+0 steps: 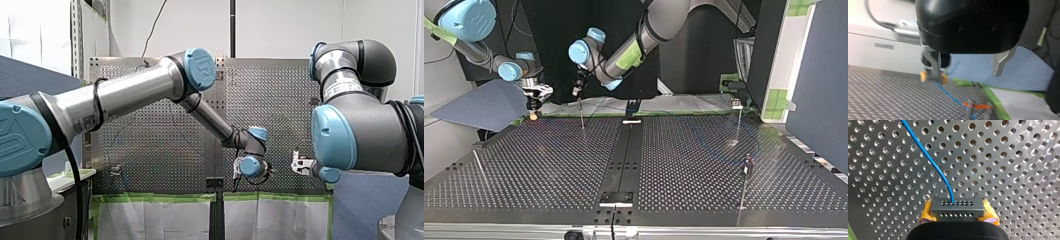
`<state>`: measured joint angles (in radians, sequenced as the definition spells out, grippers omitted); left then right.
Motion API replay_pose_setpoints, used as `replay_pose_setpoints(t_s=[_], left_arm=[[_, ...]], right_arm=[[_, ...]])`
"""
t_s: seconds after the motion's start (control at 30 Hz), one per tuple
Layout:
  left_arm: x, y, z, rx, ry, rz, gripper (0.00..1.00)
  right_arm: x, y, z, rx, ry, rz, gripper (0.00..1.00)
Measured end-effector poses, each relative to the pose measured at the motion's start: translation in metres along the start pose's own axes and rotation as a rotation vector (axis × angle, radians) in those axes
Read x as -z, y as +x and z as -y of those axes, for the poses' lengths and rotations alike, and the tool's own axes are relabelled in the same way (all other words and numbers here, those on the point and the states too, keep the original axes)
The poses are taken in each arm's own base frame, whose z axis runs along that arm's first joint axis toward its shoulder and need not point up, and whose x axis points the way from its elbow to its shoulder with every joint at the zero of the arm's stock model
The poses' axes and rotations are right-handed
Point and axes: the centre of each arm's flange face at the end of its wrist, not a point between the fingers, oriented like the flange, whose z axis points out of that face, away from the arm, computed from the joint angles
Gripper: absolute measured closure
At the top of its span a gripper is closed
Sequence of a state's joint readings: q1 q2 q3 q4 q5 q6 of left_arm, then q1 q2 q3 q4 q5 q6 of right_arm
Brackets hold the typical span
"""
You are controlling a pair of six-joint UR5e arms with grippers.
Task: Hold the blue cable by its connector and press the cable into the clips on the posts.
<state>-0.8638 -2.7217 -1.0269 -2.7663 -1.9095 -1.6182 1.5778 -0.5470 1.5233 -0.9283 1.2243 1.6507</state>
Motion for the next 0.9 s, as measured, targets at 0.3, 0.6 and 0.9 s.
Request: replay_pose_setpoints(t_s=[0.3,0.6,0.9], left_arm=[[0.014,-0.037,-0.005,0.098,0.013,0.08,0.0],[0.032,-0.059,-0.029,0.168,-0.051,0.055,0.0],[0.063,-0.073,-0.041,0.169,-0.099,-0.008,0.0]], right_arm=[[0.0,0.0,0.0,-0.003,0.0,0.0,1.0],[0.0,0.0,0.001,-0.009,0.006,0.0,1.0],[0.0,0.0,0.002,-0.015,0.012,0.001,1.0]])
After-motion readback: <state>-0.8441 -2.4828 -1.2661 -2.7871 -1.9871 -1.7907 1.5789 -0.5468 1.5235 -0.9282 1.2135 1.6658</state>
